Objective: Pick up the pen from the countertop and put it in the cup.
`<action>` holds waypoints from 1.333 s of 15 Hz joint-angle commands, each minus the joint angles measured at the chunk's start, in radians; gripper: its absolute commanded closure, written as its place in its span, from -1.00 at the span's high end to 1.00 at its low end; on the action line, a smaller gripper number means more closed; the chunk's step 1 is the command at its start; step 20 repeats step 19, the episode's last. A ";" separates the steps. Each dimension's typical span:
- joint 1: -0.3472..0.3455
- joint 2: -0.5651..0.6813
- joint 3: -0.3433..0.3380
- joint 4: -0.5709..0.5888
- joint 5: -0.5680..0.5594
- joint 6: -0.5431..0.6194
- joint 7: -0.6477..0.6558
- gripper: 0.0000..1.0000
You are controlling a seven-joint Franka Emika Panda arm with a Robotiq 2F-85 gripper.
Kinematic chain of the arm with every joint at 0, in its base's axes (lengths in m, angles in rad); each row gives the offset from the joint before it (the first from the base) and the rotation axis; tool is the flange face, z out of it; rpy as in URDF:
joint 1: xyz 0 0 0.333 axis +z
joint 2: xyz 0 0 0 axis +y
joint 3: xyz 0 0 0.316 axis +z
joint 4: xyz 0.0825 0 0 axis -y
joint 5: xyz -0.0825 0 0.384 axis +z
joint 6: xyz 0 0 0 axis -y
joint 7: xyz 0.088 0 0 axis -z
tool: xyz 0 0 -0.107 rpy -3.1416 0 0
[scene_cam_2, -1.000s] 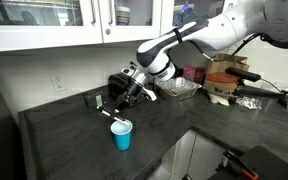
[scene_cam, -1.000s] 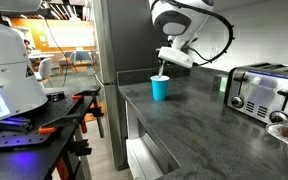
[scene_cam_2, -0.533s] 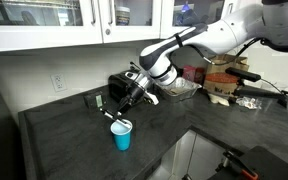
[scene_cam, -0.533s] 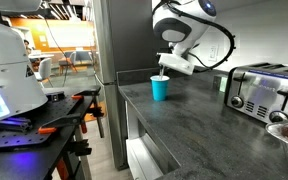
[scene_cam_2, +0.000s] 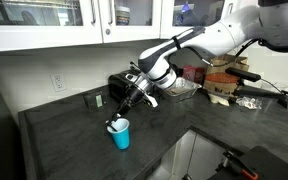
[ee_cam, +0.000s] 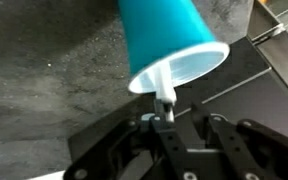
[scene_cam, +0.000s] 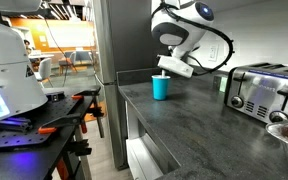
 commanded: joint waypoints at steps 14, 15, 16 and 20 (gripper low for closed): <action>0.107 -0.273 -0.063 -0.125 0.036 0.204 0.478 1.00; 0.121 -0.299 -0.069 -0.133 0.035 0.222 0.528 1.00; 0.134 -0.328 -0.076 -0.147 0.032 0.242 0.576 1.00; 0.189 -0.417 -0.112 -0.181 0.029 0.275 0.730 1.00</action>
